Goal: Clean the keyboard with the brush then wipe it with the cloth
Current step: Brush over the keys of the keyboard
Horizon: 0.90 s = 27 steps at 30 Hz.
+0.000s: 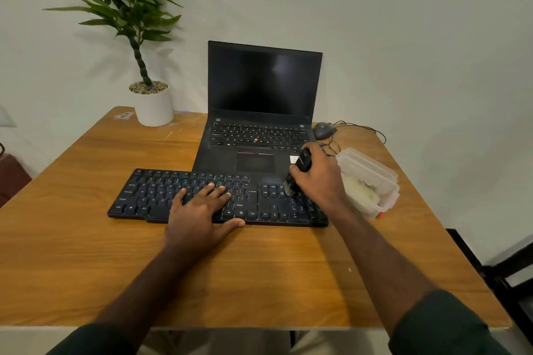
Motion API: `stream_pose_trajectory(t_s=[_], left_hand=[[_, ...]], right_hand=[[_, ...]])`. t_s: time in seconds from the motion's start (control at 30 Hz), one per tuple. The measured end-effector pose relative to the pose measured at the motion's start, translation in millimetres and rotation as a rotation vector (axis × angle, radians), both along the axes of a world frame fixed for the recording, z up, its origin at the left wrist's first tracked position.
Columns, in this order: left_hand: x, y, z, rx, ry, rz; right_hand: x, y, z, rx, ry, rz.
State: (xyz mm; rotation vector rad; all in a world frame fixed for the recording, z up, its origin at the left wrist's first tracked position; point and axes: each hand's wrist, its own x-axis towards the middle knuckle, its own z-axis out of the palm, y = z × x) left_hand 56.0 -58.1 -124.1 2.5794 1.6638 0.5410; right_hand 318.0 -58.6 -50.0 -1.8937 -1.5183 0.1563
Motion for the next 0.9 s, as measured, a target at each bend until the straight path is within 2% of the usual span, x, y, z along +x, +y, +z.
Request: stream_pose_trajectory(t_s=[0.27, 0.5, 0.7, 0.77, 0.9], left_hand=[[-1.3, -1.5, -1.9, 0.011, 0.006, -0.008], [-0.6, -0.2, -3.3, 0.036, -0.008, -0.009], [-1.0, 0.3, -3.1, 0.027, -0.026, -0.012], [-0.8, 1.0, -3.2, 0.026, -0.024, -0.008], [0.6, 0.5, -2.3, 0.020, -0.014, -0.004]], right_hand=[[-4.6, -33.5, -1.9, -0.086, -0.015, 0.095], [13.5, -35.9, 8.2, -0.247, 0.097, 0.182], [31.3, -18.1, 17.4, 0.089, 0.371, -0.007], [27.9, -9.5, 12.8, 0.127, 0.279, -0.009], [19.9, -3.0, 1.2, 0.052, -0.002, 0.083]])
